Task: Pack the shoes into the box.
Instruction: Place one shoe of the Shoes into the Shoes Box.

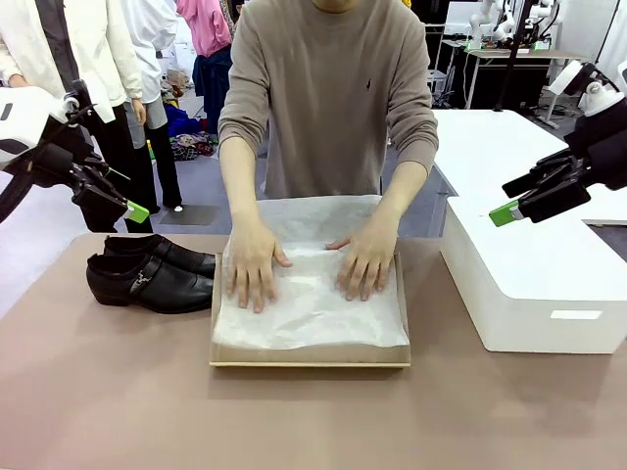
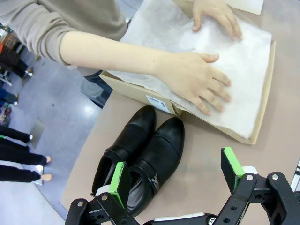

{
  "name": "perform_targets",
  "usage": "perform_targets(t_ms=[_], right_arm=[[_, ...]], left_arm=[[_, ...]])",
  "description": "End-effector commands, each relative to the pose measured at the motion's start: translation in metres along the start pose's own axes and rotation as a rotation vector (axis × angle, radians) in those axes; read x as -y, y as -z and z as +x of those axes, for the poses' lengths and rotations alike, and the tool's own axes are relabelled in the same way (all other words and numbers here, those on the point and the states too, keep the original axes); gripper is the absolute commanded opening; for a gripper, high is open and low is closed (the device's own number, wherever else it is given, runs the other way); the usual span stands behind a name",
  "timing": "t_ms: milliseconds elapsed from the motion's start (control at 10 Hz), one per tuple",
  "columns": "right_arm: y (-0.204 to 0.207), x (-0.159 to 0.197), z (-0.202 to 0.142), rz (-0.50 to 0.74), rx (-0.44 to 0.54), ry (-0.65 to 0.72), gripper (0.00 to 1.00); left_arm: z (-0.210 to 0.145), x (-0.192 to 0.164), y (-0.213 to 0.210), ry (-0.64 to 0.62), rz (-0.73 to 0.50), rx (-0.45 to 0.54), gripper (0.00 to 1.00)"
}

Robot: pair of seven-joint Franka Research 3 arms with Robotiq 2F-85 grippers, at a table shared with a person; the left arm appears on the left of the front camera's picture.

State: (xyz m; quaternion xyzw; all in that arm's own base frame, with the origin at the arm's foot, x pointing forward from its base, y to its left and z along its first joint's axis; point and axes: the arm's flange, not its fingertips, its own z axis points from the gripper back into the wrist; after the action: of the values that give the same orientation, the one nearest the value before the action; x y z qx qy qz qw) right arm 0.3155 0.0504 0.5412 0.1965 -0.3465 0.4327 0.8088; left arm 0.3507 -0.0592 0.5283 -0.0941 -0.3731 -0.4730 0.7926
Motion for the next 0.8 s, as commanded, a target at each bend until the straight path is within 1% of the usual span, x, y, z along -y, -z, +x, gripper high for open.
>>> perform_targets(t_ms=[0, 700], right_arm=[[0.0017, 0.001, 0.0013, 0.01, 0.013, -0.008, 1.0], [0.0017, 0.001, 0.0013, 0.01, 0.013, -0.008, 1.0]], left_arm=[[-0.0017, -0.0016, 0.0001, 0.01, -0.009, 0.008, 1.0], [-0.0017, -0.0016, 0.0001, 0.01, -0.009, 0.008, 1.0]])
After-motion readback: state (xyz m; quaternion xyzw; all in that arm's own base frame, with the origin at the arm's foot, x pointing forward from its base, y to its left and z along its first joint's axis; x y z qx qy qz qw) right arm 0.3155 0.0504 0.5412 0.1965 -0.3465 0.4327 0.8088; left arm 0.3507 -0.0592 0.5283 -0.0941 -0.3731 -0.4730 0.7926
